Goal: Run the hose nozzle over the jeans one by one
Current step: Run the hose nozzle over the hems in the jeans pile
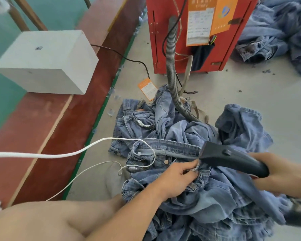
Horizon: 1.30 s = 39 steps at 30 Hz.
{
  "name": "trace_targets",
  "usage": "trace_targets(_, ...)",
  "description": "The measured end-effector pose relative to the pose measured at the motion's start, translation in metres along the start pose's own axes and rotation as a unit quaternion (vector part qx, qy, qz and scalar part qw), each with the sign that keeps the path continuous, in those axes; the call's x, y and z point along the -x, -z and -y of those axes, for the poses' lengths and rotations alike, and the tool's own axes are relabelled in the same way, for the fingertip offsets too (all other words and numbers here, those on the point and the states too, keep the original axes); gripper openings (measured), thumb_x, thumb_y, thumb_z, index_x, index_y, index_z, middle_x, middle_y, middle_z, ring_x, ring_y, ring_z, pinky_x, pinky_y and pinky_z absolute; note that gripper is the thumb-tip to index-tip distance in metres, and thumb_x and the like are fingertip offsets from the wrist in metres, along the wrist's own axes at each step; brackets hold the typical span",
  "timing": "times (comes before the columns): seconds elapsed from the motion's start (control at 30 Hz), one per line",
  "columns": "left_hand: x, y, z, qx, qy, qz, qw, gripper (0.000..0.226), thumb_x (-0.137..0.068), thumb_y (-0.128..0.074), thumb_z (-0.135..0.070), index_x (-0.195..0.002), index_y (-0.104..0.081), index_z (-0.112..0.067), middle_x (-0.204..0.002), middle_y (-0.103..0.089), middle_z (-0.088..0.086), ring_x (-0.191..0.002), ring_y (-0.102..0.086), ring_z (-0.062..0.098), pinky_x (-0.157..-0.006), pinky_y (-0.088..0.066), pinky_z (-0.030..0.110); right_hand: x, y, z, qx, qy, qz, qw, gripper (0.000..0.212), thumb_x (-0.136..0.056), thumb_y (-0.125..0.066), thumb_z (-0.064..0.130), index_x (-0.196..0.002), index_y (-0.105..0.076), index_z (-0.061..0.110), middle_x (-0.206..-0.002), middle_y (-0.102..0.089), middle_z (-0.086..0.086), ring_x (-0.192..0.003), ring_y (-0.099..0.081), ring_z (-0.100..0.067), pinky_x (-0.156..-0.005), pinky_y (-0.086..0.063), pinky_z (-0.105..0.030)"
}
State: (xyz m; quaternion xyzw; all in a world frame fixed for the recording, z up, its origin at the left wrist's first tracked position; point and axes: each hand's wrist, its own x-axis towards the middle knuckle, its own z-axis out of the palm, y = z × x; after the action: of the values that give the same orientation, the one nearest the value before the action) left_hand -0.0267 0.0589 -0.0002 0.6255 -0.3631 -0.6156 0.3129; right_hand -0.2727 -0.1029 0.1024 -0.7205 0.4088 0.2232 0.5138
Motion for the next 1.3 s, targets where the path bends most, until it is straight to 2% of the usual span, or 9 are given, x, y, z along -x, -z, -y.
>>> trace_targets(0.23, 0.012, -0.005, 0.002, -0.067, 0.009, 0.006, 0.998, 0.041, -0.104, -0.054, -0.038, -0.145, -0.053, -0.044, -0.106, -0.068, -0.031, -0.084, -0.059, -0.006, -0.085, -0.048, 0.014, -0.014, 0.006, 0.015, -0.06, 0.041, -0.156, 0.985, 0.058, -0.07, -0.083, 0.062, -0.115, -0.048, 0.054, -0.065, -0.069, -0.016, -0.047, -0.066, -0.032, -0.043, -0.057, -0.042)
trace_targets(0.3, 0.01, -0.003, -0.004, -0.06, -0.004, -0.07, 0.996, 0.032, -0.104, -0.051, -0.042, -0.134, -0.062, -0.039, -0.107, -0.066, -0.038, -0.096, -0.06, -0.013, -0.091, -0.048, 0.013, -0.013, 0.018, -0.005, -0.051, 0.04, -0.199, 0.978, 0.06, -0.069, -0.079, 0.074, -0.118, -0.05, 0.055, -0.066, -0.072, -0.012, -0.048, -0.069, -0.03, -0.045, -0.059, -0.045)
trace_targets(0.43, 0.003, 0.006, -0.012, -0.005, 0.01, -0.167, 0.986, 0.022, -0.103, -0.049, -0.047, -0.098, -0.064, -0.032, -0.075, -0.06, -0.02, -0.071, -0.053, 0.0, -0.073, -0.045, 0.027, -0.018, 0.023, -0.042, -0.001, 0.049, -0.258, 0.965, 0.08, -0.066, -0.075, 0.084, -0.132, -0.055, 0.043, -0.077, -0.074, 0.001, -0.051, -0.071, -0.018, -0.044, -0.059, -0.035)
trace_targets(0.57, 0.002, 0.012, -0.019, 0.084, 0.049, -0.211, 0.973, 0.02, -0.104, -0.049, -0.045, -0.089, -0.062, -0.043, -0.088, -0.063, -0.02, -0.08, -0.058, -0.006, -0.074, -0.045, 0.017, -0.025, -0.003, -0.022, 0.097, 0.068, -0.22, 0.968, 0.05, -0.076, -0.076, 0.065, -0.118, -0.049, 0.063, -0.074, -0.069, 0.021, -0.046, -0.063, -0.002, -0.042, -0.051, -0.024)
trace_targets(0.73, 0.002, 0.014, -0.022, 0.155, 0.062, -0.158, 0.973, 0.034, -0.109, -0.048, -0.032, -0.14, -0.061, -0.034, -0.139, -0.062, -0.009, -0.132, -0.057, 0.018, -0.114, -0.044, 0.038, -0.022, -0.022, 0.033, 0.123, 0.091, -0.147, 0.977, 0.042, -0.076, -0.062, 0.069, -0.113, -0.043, 0.074, -0.081, -0.069, 0.029, -0.059, -0.066, 0.0, -0.055, -0.052, -0.017)
trace_targets(0.9, 0.01, 0.034, -0.013, 0.19, 0.094, 0.009, 0.977, 0.03, -0.105, -0.059, -0.018, -0.133, -0.068, -0.024, -0.126, -0.074, 0.004, -0.121, -0.067, 0.025, -0.11, -0.05, 0.04, -0.028, -0.015, 0.053, 0.062, 0.095, -0.24, 0.964, 0.027, -0.09, -0.073, 0.042, -0.107, -0.054, 0.05, -0.071, -0.069, 0.018, -0.046, -0.062, -0.009, -0.044, -0.047, -0.024)
trace_targets(1.0, 0.001, 0.047, -0.016, 0.251, 0.083, -0.08, 0.961, 0.017, -0.103, -0.062, -0.026, -0.113, -0.076, -0.028, -0.105, -0.079, 0.001, -0.098, -0.075, 0.02, -0.09, -0.059, 0.035, -0.022, 0.002, 0.039, 0.0, 0.076, -0.324, 0.943, 0.019, -0.091, -0.074, 0.037, -0.099, -0.057, 0.041, -0.057, -0.066, 0.007, -0.037, -0.057, -0.009, -0.036, -0.042, -0.021)
trace_targets(1.13, -0.013, 0.077, -0.024, 0.328, 0.028, -0.219, 0.919, 0.027, -0.1, -0.057, -0.018, -0.082, -0.076, -0.022, -0.072, -0.066, 0.006, -0.061, -0.057, 0.017, -0.059, -0.046, 0.028, -0.007, 0.008, 0.017, -0.031, 0.046, -0.338, 0.939, 0.016, -0.09, -0.073, 0.039, -0.099, -0.059, 0.038, -0.05, -0.061, -0.007, -0.037, -0.059, -0.02, -0.034, -0.045, -0.027)
trace_targets(1.3, -0.012, 0.092, -0.037, 0.334, -0.018, -0.187, 0.924, 0.03, -0.095, -0.051, 0.001, -0.119, -0.066, -0.009, -0.081, -0.07, 0.011, -0.062, -0.063, 0.018, -0.058, -0.051, 0.028, -0.003, 0.001, 0.003, -0.025, 0.04, -0.317, 0.947, 0.014, -0.092, -0.074, 0.03, -0.098, -0.062, 0.025, -0.049, -0.059, -0.008, -0.035, -0.055, -0.017, -0.036, -0.044, -0.023)
